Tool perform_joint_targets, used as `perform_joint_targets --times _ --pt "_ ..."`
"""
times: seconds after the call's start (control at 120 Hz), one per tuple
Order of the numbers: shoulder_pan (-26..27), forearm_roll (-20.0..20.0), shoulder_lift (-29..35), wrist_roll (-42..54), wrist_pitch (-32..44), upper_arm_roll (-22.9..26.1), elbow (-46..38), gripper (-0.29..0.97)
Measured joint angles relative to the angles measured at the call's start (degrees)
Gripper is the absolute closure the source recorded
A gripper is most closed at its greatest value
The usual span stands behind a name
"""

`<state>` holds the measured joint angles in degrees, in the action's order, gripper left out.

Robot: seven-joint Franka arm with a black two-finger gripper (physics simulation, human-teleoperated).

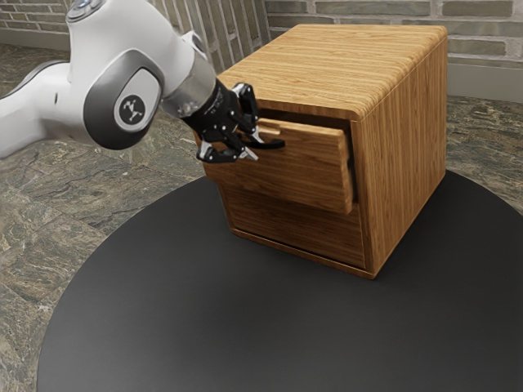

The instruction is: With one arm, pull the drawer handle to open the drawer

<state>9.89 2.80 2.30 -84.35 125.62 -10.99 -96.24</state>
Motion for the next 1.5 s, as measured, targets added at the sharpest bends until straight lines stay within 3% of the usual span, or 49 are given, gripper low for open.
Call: perform_joint_targets --times 0.892,1.5 --pt "-0.14 0.01 9.4 0.47 0.4 -0.1 -10.25 0.67" --pt "-0.21 -0.47 21.24 0.52 0.48 -0.36 -21.42 0.67"
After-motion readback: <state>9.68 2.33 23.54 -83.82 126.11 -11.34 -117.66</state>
